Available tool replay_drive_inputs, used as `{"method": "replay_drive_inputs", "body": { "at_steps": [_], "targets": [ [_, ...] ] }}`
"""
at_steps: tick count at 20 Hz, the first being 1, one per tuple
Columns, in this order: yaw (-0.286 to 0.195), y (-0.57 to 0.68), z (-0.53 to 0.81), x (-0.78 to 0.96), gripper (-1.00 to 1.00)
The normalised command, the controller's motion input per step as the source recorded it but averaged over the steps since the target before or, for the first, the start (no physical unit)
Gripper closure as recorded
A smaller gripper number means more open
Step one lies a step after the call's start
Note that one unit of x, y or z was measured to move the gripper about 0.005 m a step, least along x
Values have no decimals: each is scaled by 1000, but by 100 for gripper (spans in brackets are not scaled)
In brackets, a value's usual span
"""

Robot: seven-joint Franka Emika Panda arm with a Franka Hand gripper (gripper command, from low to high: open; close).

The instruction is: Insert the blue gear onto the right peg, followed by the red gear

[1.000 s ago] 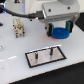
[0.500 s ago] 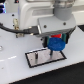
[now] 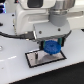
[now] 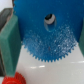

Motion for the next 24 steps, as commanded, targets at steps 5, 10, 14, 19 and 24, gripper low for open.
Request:
{"method": "replay_drive_inputs", "body": {
  "at_steps": [5,10,14,19,24],
  "targets": [
    [0,0,273,54,100],
    [0,-36,175,47,100],
    [0,-128,-120,68,100],
    [0,-121,-265,185,100],
    [0,-101,-154,308,100]
  ]
}}
